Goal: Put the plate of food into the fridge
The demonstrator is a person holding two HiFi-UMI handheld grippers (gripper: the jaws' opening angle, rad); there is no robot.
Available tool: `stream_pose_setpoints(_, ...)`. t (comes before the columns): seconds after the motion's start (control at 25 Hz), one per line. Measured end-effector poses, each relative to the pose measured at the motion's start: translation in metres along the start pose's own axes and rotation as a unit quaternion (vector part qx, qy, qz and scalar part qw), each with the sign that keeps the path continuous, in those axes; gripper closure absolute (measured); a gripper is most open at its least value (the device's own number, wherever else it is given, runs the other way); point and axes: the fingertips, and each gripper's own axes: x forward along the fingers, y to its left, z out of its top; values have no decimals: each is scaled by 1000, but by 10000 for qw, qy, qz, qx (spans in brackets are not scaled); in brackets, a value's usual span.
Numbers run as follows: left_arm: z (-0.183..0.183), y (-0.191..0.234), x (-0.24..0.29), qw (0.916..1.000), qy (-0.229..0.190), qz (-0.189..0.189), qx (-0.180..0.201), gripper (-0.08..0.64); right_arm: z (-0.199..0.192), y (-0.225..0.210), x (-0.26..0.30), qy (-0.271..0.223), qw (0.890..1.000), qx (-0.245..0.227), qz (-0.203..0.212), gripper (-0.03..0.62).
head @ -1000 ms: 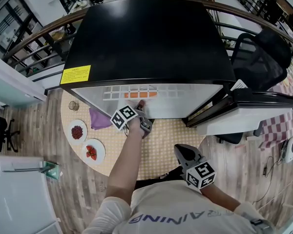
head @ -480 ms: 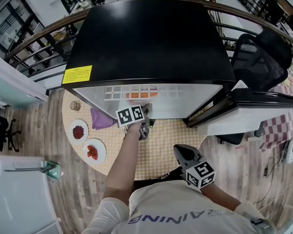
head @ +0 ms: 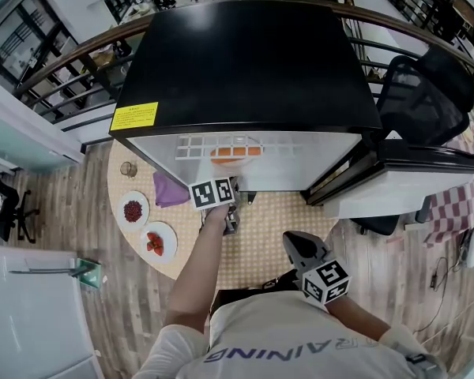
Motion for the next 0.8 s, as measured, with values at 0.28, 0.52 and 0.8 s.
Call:
stream_pose_setpoints(0.28,-15,-27,-75,9957,-784,-260,420,541,24,-5,0,-474,9988,-40,-91,572)
stream_pose_setpoints(0.52,-26,-51,-152,9816,-1480,-503,1100,547,43,2,1,-737,9971,-124,-173,572)
stream_pose_setpoints(0.8,-37,-75,-249,9486,-2269,-822,2045,551,56,24,1,-915,9952,-253,-216,572)
